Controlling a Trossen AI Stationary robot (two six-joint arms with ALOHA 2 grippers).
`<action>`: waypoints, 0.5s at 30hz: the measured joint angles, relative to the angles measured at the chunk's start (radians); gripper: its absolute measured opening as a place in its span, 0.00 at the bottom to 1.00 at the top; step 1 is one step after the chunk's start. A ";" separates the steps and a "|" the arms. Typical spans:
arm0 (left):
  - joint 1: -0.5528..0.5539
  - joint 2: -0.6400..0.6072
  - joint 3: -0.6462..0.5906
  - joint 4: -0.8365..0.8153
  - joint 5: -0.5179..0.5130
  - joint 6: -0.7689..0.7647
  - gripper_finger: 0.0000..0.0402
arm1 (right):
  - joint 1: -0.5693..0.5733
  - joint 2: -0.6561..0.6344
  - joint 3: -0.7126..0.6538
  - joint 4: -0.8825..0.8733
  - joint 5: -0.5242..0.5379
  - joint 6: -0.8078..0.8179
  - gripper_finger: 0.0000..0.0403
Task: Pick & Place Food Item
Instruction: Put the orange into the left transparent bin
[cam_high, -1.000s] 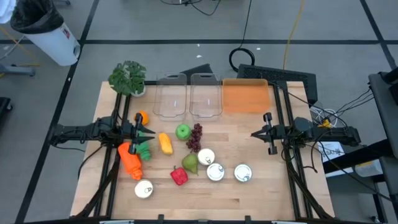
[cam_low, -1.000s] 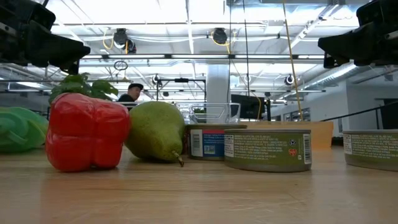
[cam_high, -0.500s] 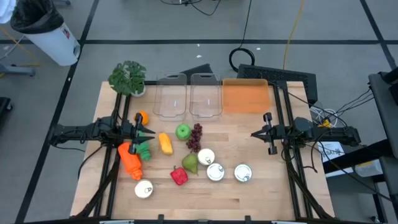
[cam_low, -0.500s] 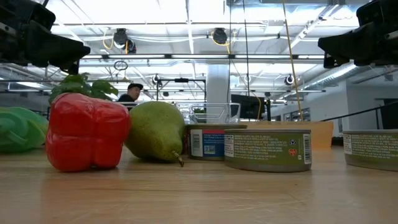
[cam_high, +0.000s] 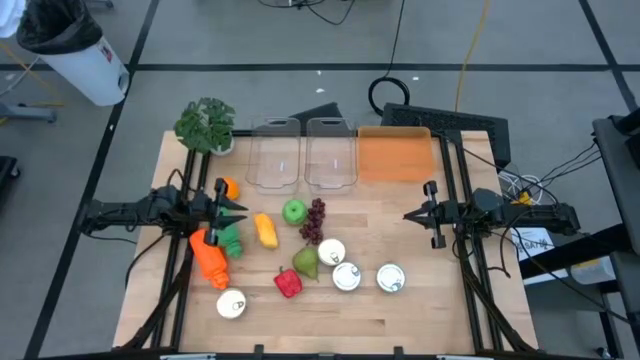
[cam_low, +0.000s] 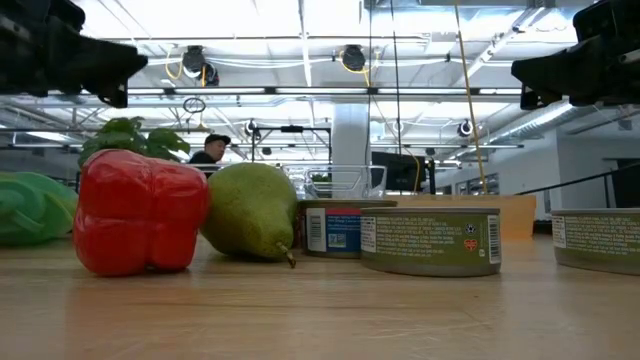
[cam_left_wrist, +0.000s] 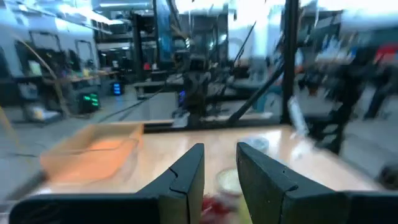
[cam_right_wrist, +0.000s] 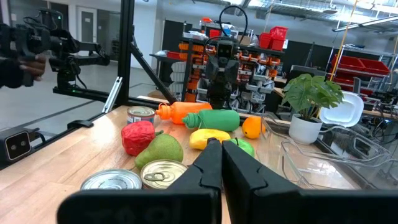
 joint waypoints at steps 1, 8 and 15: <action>0.000 0.000 0.000 0.006 0.005 -0.043 0.27 | 0.000 0.000 0.000 0.000 0.000 0.000 0.00; 0.000 0.000 0.000 -0.002 -0.183 -0.034 0.27 | 0.000 0.000 0.000 0.000 0.000 0.000 0.00; 0.000 0.000 0.000 -0.001 -0.290 0.049 0.27 | 0.000 0.000 0.000 0.000 0.000 0.000 0.00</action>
